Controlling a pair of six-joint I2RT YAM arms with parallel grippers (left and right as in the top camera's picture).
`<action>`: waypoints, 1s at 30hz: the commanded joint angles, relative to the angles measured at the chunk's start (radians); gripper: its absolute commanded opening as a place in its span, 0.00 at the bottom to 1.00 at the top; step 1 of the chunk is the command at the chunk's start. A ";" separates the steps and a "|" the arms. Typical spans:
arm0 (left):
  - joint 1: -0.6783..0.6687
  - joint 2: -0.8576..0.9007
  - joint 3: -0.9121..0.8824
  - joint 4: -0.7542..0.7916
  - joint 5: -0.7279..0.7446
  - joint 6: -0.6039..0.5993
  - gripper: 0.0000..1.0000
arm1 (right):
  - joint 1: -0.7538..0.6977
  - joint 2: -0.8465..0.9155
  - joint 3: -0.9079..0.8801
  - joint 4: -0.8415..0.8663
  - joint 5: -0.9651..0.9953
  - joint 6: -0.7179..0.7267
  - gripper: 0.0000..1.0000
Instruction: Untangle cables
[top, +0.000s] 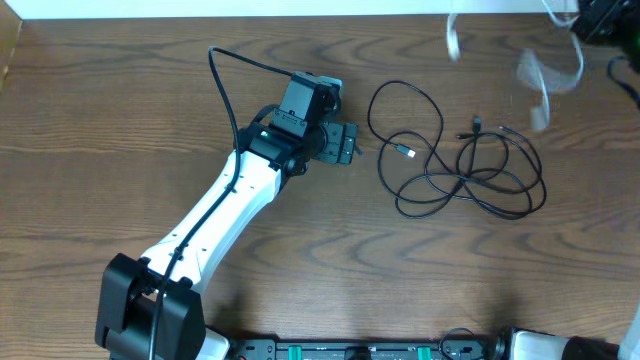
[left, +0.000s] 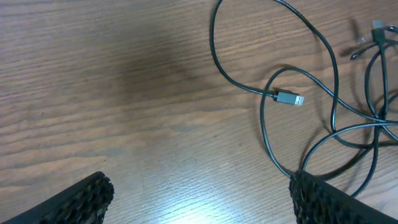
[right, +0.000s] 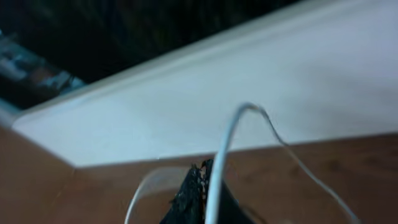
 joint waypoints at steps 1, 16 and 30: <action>0.003 0.012 -0.004 -0.002 -0.009 -0.021 0.91 | 0.000 -0.008 0.032 -0.004 0.157 -0.036 0.01; 0.003 0.012 -0.004 -0.003 -0.009 -0.021 0.91 | -0.126 0.004 0.032 -0.142 0.483 -0.170 0.01; 0.003 0.012 -0.004 -0.003 -0.009 -0.021 0.91 | -0.296 0.201 0.031 -0.207 0.609 -0.196 0.01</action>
